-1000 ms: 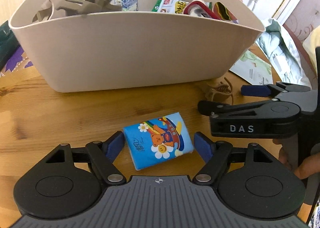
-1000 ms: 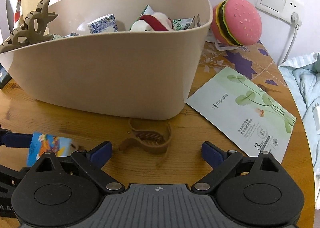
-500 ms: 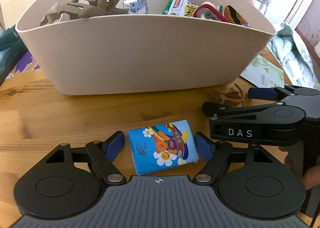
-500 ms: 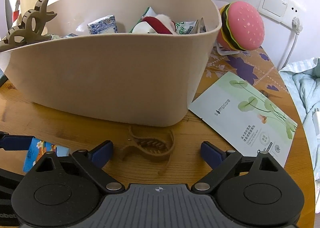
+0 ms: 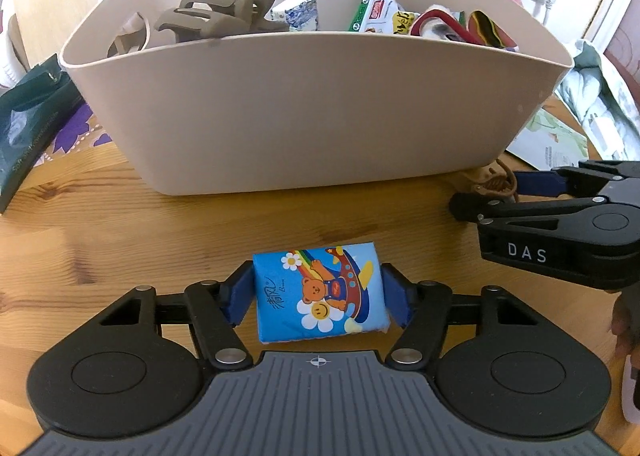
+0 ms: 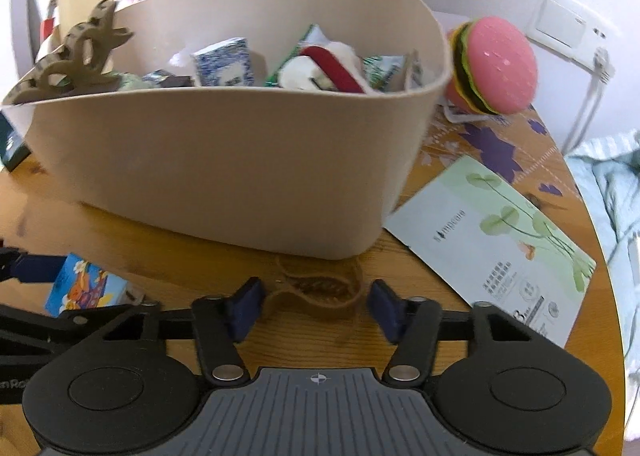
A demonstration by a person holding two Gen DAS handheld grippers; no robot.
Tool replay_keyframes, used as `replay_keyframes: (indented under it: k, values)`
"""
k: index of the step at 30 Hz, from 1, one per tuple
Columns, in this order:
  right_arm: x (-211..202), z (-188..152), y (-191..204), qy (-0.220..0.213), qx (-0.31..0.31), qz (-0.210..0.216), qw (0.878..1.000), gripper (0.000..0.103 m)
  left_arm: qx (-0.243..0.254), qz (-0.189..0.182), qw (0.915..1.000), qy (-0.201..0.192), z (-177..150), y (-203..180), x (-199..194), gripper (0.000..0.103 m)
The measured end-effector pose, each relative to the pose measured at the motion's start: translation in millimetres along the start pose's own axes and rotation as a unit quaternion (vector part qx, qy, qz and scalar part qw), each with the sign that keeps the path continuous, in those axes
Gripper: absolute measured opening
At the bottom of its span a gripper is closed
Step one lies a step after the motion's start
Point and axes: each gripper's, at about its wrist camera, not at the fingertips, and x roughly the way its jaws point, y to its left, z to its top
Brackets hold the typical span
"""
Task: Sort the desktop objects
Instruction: 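Grasp the blue tissue pack with left gripper while right grasps the small brown claw clip, then lift the tissue pack and brown clip over the basket and open both grippers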
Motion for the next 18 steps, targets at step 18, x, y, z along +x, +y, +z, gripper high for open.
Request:
replay_keyframes:
  k: [18]
  values:
    - [-38.6, -13.7, 3.6, -0.008, 0.006, 0.007, 1.000, 0.051, -0.034, 0.011, 0.9992, -0.015, -5.2, 25.8, -33.1, 0.066]
